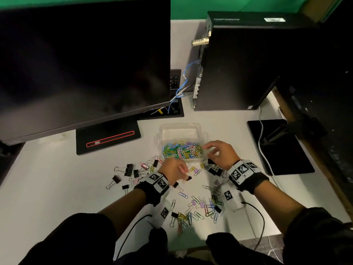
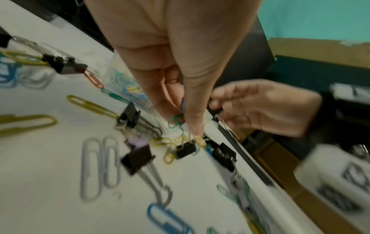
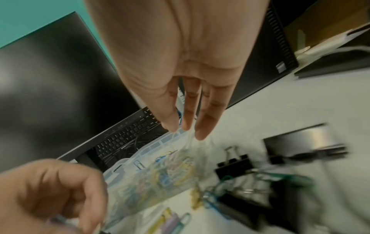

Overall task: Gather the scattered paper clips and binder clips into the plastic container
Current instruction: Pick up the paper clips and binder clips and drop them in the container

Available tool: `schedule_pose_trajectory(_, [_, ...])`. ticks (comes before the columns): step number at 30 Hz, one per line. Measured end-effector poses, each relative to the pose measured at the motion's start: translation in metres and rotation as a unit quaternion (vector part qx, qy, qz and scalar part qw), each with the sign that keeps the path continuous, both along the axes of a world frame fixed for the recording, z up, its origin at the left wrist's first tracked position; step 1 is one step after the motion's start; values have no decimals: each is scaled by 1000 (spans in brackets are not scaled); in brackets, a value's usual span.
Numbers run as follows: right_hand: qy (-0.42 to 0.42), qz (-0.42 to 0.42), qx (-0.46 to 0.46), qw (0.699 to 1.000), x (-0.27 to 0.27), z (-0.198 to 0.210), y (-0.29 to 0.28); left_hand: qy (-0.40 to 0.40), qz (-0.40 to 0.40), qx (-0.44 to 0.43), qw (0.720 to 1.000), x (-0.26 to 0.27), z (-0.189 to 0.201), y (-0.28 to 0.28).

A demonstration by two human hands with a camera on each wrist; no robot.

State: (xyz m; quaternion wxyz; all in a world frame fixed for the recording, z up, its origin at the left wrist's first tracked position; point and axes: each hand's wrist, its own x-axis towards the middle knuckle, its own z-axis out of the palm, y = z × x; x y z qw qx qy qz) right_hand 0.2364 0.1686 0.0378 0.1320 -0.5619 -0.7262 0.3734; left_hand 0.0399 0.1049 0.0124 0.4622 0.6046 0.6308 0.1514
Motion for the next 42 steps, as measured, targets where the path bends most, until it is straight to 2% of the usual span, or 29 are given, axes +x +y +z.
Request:
schedule_pose_trajectory(3, [-51,22,-28,998,29,-3,-11,-48,37,28,998,-7,8,8])
schedule_pose_trajectory(8, [-122,73,-92,985,69,-12,-40,-151,99,-7,984,-14,12,22])
schedule_pose_trajectory(12, [-185,118,-138,966,89,-17,-61,-264,187,-33,946,-20,13,34])
schedule_pose_trajectory(15, [-178,130,-132,966,94,-23,-74,-416,238,-93,873,-24,17,41])
schedule_pose_trajectory(17, [-175,133,-115,969,94,-27,-78,-442,257,-120,851,-27,21,44])
schedule_pose_trajectory(22, [-144,90,-108,980,94,-30,-77,-380,301,-136,864,-26,22,46])
schedule_pose_trajectory(25, [-127,72,-101,984,88,-30,-76,-365,299,-122,873,-27,23,44])
schedule_pose_trajectory(27, [-110,62,-99,987,82,-32,-75,-340,280,-85,894,-27,25,43])
schedule_pose_trajectory(28, [-103,59,-99,988,80,-33,-74,-310,262,-53,913,-26,25,42])
schedule_pose_trajectory(31, [-86,46,-100,990,73,-37,-70,-162,169,42,971,-17,24,37])
schedule_pose_trajectory(34, [-61,35,-97,993,68,-40,-67,-84,52,79,992,-2,22,23])
schedule_pose_trajectory(36, [-51,35,-96,993,65,-39,-65,-40,-46,85,994,11,20,13])
schedule_pose_trajectory(39, [-41,32,-90,995,60,-39,-62,48,-185,63,979,27,6,2])
schedule_pose_trajectory(42, [-105,61,-88,989,59,-38,-62,112,-246,30,962,40,-7,-4])
